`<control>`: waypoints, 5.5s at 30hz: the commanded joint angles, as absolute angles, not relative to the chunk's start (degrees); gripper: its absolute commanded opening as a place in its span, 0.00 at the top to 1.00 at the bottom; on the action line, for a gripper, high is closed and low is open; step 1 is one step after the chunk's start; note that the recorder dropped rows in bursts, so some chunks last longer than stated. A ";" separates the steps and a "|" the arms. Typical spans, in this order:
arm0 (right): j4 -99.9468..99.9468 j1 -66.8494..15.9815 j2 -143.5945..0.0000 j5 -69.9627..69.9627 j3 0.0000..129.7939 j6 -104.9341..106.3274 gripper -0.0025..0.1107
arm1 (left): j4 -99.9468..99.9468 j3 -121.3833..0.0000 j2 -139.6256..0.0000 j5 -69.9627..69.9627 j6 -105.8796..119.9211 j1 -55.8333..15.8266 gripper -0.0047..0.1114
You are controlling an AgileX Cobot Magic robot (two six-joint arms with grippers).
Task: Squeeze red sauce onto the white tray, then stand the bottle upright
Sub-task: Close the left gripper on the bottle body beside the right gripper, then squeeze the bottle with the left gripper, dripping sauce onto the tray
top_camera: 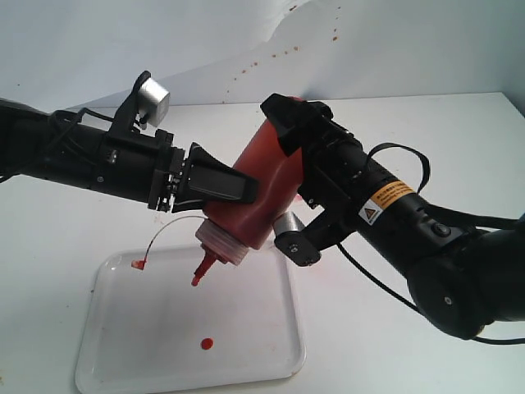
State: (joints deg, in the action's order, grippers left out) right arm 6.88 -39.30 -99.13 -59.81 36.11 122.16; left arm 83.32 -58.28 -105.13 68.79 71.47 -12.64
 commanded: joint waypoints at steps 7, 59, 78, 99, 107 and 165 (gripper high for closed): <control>6.57 -39.42 -98.23 -62.31 36.76 122.79 0.98 | 90.12 -58.95 -105.26 69.96 77.20 -12.92 0.06; 8.06 -39.42 -98.23 -62.22 36.76 122.79 0.98 | 92.46 -58.95 -105.62 69.96 75.50 -15.23 0.96; 8.06 -39.42 -98.23 -62.22 36.76 122.79 0.98 | 96.23 -58.95 -105.62 69.17 75.63 -15.23 0.42; 8.06 -39.42 -98.23 -62.22 36.76 122.79 0.98 | 92.29 -61.00 -106.07 66.74 75.40 -15.33 0.65; 8.06 -39.42 -98.23 -62.22 36.76 122.79 0.98 | 90.72 -61.00 -106.07 67.22 75.49 -15.33 0.96; 10.46 -39.42 -98.23 -62.22 36.76 122.79 0.98 | 88.82 -61.00 -104.58 63.99 76.70 -14.92 0.06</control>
